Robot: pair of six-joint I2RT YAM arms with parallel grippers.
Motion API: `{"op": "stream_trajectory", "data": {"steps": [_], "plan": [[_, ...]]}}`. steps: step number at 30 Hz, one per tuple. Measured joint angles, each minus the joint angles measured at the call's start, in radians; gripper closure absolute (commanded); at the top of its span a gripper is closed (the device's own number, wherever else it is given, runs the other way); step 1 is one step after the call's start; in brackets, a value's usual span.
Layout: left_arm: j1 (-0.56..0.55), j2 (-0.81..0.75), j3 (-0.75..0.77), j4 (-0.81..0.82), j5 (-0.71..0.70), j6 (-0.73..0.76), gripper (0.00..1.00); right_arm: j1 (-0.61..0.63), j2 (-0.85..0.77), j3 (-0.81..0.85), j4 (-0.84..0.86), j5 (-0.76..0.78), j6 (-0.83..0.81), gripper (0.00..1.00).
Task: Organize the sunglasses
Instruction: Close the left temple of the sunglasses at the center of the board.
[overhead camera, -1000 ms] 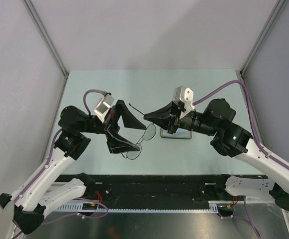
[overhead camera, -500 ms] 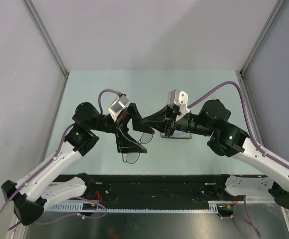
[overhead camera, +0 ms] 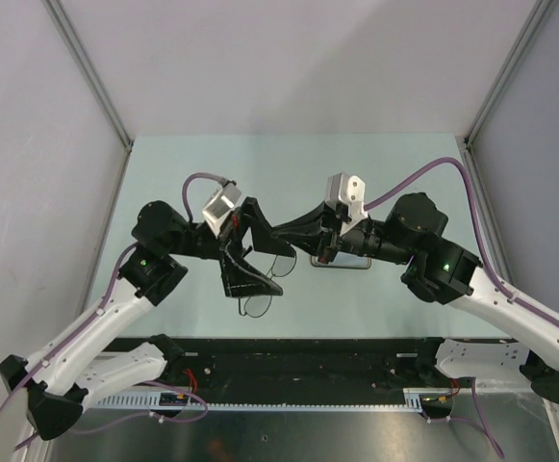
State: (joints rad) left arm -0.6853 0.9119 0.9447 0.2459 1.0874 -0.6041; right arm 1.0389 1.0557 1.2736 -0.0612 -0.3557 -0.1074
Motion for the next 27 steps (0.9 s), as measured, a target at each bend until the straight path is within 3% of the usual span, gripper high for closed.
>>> {"op": "stream_trajectory", "data": {"steps": [10, 27], "plan": [[-0.026, 0.145, 0.005, -0.007, 0.021, -0.077, 0.00, 0.045, 0.016, 0.000, 0.037, 0.013, -0.044, 1.00], [0.003, 0.111, 0.034, -0.008, 0.027, -0.086, 0.00, 0.058, 0.013, 0.000, 0.016, 0.089, -0.109, 1.00]]}}
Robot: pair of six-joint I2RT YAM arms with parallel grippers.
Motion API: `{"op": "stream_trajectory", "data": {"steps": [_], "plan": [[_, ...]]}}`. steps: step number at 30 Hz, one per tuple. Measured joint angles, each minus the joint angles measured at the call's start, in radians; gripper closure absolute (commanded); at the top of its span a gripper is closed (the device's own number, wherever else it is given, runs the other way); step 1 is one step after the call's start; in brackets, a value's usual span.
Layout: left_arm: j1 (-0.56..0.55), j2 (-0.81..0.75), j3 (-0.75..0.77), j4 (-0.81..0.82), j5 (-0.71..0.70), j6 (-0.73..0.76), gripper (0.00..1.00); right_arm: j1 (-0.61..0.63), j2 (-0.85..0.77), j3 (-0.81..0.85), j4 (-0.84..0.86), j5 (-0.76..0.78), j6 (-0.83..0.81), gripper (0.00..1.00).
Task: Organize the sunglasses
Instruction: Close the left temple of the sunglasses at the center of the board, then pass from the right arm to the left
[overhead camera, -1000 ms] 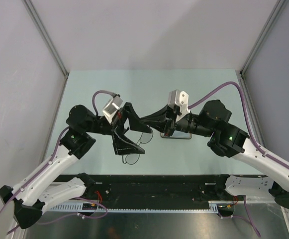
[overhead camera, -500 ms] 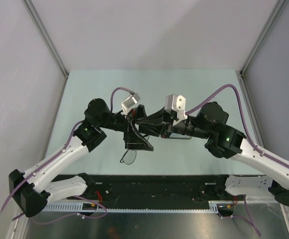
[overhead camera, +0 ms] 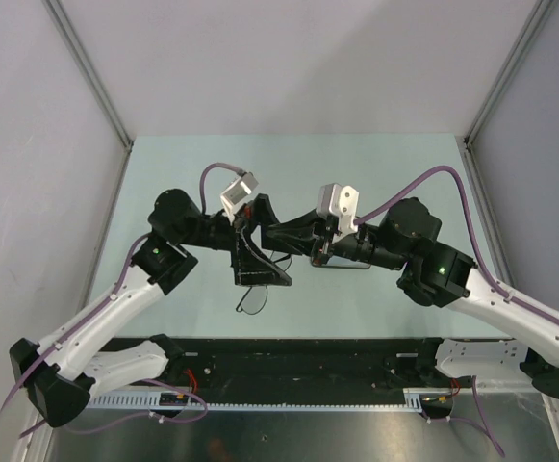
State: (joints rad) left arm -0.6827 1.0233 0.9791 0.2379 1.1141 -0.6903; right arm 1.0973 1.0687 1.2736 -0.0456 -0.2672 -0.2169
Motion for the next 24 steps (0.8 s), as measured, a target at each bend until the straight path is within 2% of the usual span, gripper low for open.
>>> {"op": "stream_trajectory", "data": {"steps": [8, 24], "plan": [[0.051, -0.034, 0.004, 0.000, -0.022, -0.010, 0.00, -0.008, -0.010, 0.000, -0.010, 0.020, -0.014, 1.00], [0.310, -0.140, -0.077, 0.004, -0.068, -0.160, 0.00, -0.039, -0.042, 0.000, -0.052, 0.016, -0.110, 1.00]]}}
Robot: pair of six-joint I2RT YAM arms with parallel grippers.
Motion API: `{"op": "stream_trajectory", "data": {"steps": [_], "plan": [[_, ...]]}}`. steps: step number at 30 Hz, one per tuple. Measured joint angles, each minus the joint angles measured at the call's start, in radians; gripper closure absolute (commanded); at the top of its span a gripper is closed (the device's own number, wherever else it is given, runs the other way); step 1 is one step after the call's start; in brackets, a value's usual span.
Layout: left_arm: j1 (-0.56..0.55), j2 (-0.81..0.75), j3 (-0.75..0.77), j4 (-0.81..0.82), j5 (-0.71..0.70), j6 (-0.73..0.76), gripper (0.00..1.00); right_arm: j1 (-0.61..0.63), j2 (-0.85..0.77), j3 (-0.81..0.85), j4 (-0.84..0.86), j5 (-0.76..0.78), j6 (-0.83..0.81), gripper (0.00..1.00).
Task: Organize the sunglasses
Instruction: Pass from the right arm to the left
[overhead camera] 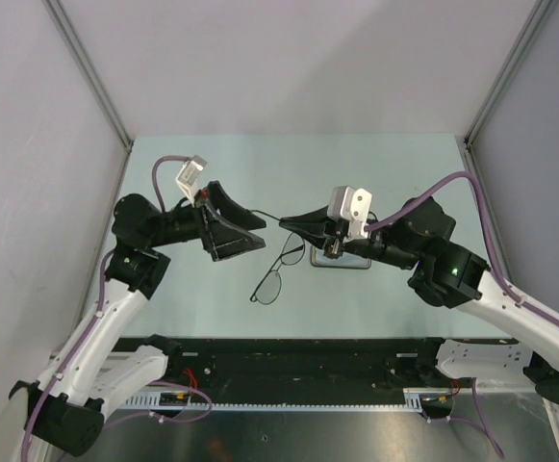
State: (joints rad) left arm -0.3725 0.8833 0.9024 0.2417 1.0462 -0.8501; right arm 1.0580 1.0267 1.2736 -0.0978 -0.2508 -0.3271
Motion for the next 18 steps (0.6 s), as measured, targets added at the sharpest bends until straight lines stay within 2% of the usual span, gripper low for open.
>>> {"op": "stream_trajectory", "data": {"steps": [5, 8, 9, 11, 12, 13, 18], "plan": [[0.006, 0.036, -0.030, -0.003, 0.010, -0.051, 0.03, -0.002, -0.006, 0.000, 0.002, -0.007, -0.015, 1.00], [0.005, 0.044, -0.048, -0.012, 0.029, -0.067, 0.13, -0.002, -0.006, 0.000, 0.002, -0.014, -0.018, 1.00], [0.000, 0.044, -0.050, -0.013, 0.037, -0.068, 0.20, -0.002, -0.006, 0.000, 0.003, -0.019, -0.018, 1.00], [-0.018, 0.044, -0.050, -0.011, 0.048, -0.069, 0.24, -0.002, -0.006, 0.000, 0.005, -0.024, -0.018, 1.00], [-0.032, 0.044, -0.050, -0.011, 0.053, -0.068, 0.33, -0.002, -0.006, 0.000, 0.005, -0.027, -0.018, 1.00], [-0.052, 0.044, -0.050, -0.010, 0.058, -0.067, 0.36, -0.002, -0.006, 0.000, 0.006, -0.028, -0.018, 1.00], [-0.109, 0.044, -0.050, -0.007, 0.083, -0.067, 0.37, -0.002, -0.006, 0.000, 0.006, -0.035, -0.016, 1.00]]}}
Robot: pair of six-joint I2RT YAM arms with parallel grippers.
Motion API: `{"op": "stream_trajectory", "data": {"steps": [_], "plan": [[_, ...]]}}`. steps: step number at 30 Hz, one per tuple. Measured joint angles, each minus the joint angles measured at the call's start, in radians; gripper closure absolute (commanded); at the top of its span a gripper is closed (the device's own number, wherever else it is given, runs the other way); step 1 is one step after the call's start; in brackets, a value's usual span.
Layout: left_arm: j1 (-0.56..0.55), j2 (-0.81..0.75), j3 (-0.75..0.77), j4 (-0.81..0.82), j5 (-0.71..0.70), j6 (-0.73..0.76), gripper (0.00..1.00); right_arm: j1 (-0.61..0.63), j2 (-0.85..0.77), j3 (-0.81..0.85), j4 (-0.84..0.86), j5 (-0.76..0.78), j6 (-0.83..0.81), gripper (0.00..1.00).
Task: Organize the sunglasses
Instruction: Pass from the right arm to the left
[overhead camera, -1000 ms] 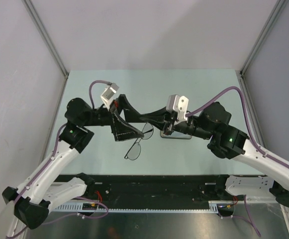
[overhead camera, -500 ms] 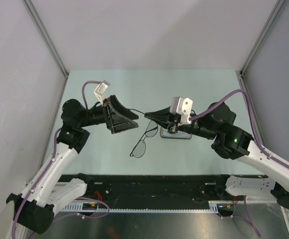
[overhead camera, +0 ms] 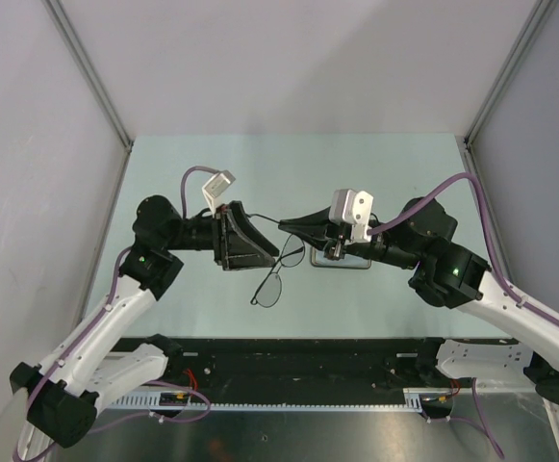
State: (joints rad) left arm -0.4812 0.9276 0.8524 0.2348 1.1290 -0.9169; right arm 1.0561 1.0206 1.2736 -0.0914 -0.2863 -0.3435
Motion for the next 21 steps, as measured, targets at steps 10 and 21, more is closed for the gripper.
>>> {"op": "stream_trajectory", "data": {"steps": [10, 21], "plan": [[-0.032, 0.000, 0.000, 0.016, 0.010, 0.000, 0.48, 0.002, 0.000, 0.000, 0.007, -0.004, 0.002, 1.00], [-0.064, 0.018, 0.001, 0.055, 0.042, -0.035, 0.60, 0.010, 0.000, 0.000, 0.007, -0.021, 0.002, 1.00]]}}
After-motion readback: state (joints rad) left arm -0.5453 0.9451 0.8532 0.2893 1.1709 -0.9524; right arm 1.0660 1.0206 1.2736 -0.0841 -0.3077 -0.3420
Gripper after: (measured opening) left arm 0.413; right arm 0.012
